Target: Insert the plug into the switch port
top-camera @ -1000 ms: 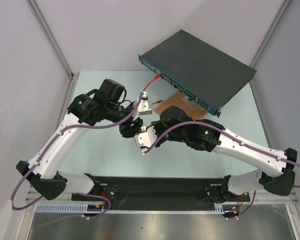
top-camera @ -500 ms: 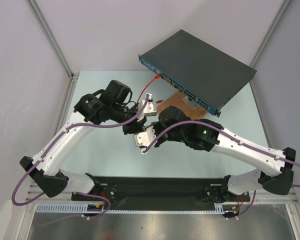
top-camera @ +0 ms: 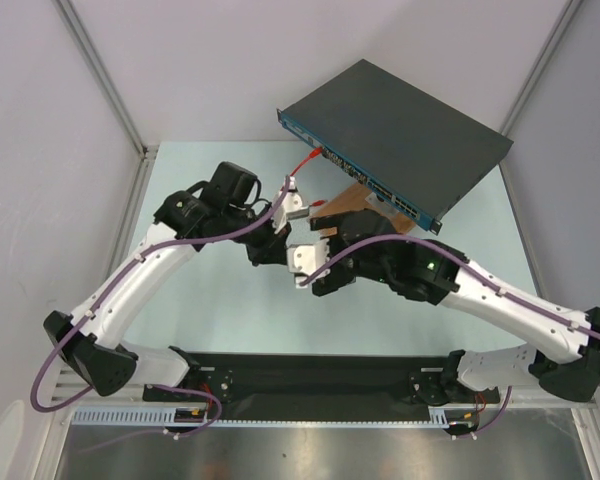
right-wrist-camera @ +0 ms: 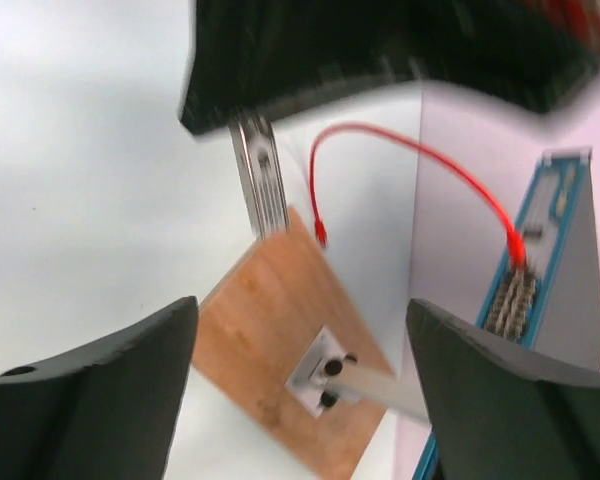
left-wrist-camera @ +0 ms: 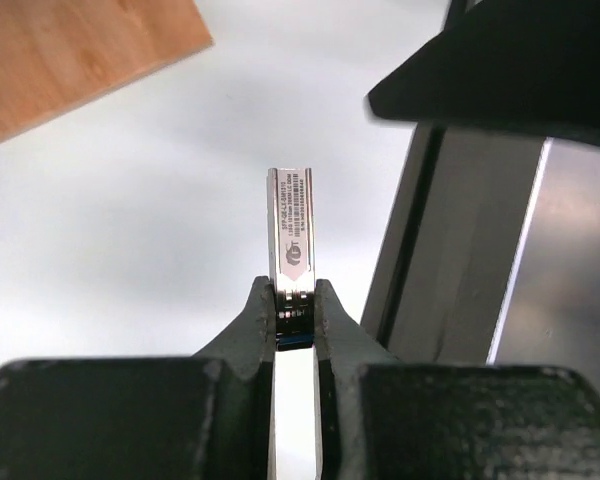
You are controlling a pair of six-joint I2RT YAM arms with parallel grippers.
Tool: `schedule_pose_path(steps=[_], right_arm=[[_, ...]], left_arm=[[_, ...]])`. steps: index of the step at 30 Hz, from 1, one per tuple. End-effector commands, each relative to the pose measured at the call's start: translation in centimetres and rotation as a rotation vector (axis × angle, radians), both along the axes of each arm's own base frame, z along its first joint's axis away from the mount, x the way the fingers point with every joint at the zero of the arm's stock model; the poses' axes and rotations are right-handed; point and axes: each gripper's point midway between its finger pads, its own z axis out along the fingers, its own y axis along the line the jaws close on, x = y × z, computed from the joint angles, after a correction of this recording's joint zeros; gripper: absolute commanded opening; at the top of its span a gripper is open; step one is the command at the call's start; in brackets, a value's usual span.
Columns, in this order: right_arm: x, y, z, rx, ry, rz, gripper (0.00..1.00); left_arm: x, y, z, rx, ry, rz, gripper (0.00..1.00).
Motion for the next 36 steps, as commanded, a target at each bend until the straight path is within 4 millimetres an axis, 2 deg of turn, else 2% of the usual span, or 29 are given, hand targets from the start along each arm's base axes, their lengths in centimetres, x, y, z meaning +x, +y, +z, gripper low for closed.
schedule_pose_path(steps=[1,5,7,8,9,11,13,14,15,16,18,19,20,22,23,25,26,27,28,29,30,33,34,36], right_arm=[[0.8,-2.3,2.6,0.152,0.011,-0.117,0.94],[1.6,-4.4,3.0,0.296,0.142,-0.232,0.95],[3.1,-6.2,3.5,0.363,0.188,-0.318,0.95],[2.7,-6.1,4.3,0.435,0.254,-0.324,0.95],[3.8,-7.4,4.9,0.478,0.268,-0.378,0.95],[4.1,-8.1,6.7,0.565,0.310,-0.406,0.94],[4.6,-9.1,7.9,0.647,0.352,-0.465,0.95],[4.6,-9.3,8.5,0.675,0.365,-0.466,0.95],[4.6,-9.6,9.7,0.730,0.383,-0.482,0.95],[5.5,-11.1,10.4,0.770,0.373,-0.529,0.95],[5.8,-12.7,12.3,0.843,0.367,-0.558,0.96],[5.9,-13.4,12.7,0.877,0.377,-0.590,0.97],[6.5,-15.0,13.2,0.907,0.361,-0.636,0.98],[6.3,-16.4,13.8,0.952,0.371,-0.679,0.98],[6.4,-17.2,13.7,0.968,0.371,-0.711,0.98],[6.3,-19.5,13.2,1.002,0.375,-0.797,1.00],[6.0,-19.9,12.9,1.027,0.410,-0.824,1.00],[6.2,-21.4,12.5,1.041,0.403,-0.878,1.00],[6.0,-22.0,11.8,1.050,0.432,-0.915,1.00],[5.6,-22.1,11.4,1.068,0.475,-0.921,1.00],[5.8,-23.5,11.1,1.093,0.477,-0.971,1.00],[5.5,-24.2,9.6,1.124,0.610,-1.003,1.00],[5.7,-25.4,9.0,1.143,0.641,-1.053,1.00],[5.7,-25.2,8.4,1.173,0.759,-1.031,1.00]], left_arm=[[1.0,-0.9,3.3,-0.154,-0.032,0.068,0.00],[1.9,-1.7,4.5,-0.226,-0.063,0.108,0.00],[2.4,-2.2,5.5,-0.276,-0.072,0.135,0.00],[2.4,-2.4,5.4,-0.287,-0.062,0.142,0.00],[2.4,-2.7,5.6,-0.301,-0.061,0.144,0.00],[3.6,-3.4,6.3,-0.310,-0.095,0.206,0.00],[3.4,-4.8,6.4,-0.303,-0.093,0.206,0.00],[3.9,-5.2,7.4,-0.304,-0.114,0.238,0.00],[4.1,-6.3,6.6,-0.280,-0.082,0.243,0.00],[4.0,-6.7,6.6,-0.278,-0.046,0.259,0.00],[4.3,-7.8,7.2,-0.302,-0.016,0.278,0.00],[4.3,-8.2,7.2,-0.311,0.011,0.301,0.00],[4.9,-8.3,7.7,-0.315,-0.007,0.339,0.00],[5.0,-9.7,7.1,-0.288,0.011,0.370,0.00],[5.2,-10.1,8.0,-0.301,-0.002,0.387,0.00],[5.4,-11.5,7.0,-0.262,-0.001,0.401,0.00],[5.6,-12.0,7.7,-0.266,-0.019,0.405,0.00],[5.9,-12.2,7.1,-0.239,-0.020,0.427,0.00],[6.4,-12.7,6.1,-0.215,-0.007,0.435,0.00],[6.7,-13.1,6.4,-0.218,-0.007,0.434,0.00],[6.9,-13.3,6.1,-0.207,-0.002,0.435,0.00],[7.4,-14.6,6.0,-0.203,0.009,0.407,0.00],[7.4,-14.9,6.0,-0.204,0.011,0.396,0.00],[7.8,-15.4,6.0,-0.206,0.011,0.393,0.00]])
